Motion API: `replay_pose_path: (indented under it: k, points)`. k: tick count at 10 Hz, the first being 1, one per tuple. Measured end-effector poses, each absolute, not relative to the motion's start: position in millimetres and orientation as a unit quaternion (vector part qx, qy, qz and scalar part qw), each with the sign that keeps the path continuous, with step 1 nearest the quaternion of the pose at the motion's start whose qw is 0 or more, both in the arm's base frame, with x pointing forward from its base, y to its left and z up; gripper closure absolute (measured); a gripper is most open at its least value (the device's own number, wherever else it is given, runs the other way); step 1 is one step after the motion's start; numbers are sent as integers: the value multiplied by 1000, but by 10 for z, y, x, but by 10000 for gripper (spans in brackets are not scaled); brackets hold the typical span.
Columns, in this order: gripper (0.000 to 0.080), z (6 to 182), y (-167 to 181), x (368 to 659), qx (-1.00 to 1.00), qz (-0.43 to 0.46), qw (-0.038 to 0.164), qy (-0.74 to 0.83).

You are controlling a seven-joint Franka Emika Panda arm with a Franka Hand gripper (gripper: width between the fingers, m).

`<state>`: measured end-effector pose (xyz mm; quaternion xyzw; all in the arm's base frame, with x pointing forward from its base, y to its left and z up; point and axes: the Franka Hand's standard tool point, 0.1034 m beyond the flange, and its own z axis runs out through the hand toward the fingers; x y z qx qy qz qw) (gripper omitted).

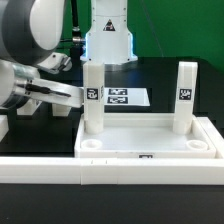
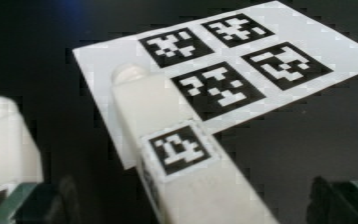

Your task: Assemble desk

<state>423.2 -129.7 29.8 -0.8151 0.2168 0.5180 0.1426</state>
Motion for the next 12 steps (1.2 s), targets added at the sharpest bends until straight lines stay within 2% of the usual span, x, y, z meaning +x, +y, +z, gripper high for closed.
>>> replay_pose_path:
  k: [1, 4, 7, 12]
  points:
    - [151, 273, -1283, 4246, -820, 516, 132, 210]
    - [151, 249, -1303, 4241, -822, 512, 131, 212]
    - [151, 160, -1248, 4184, -824, 509, 121, 218]
    - [151, 145, -1277, 4163, -823, 509, 122, 220]
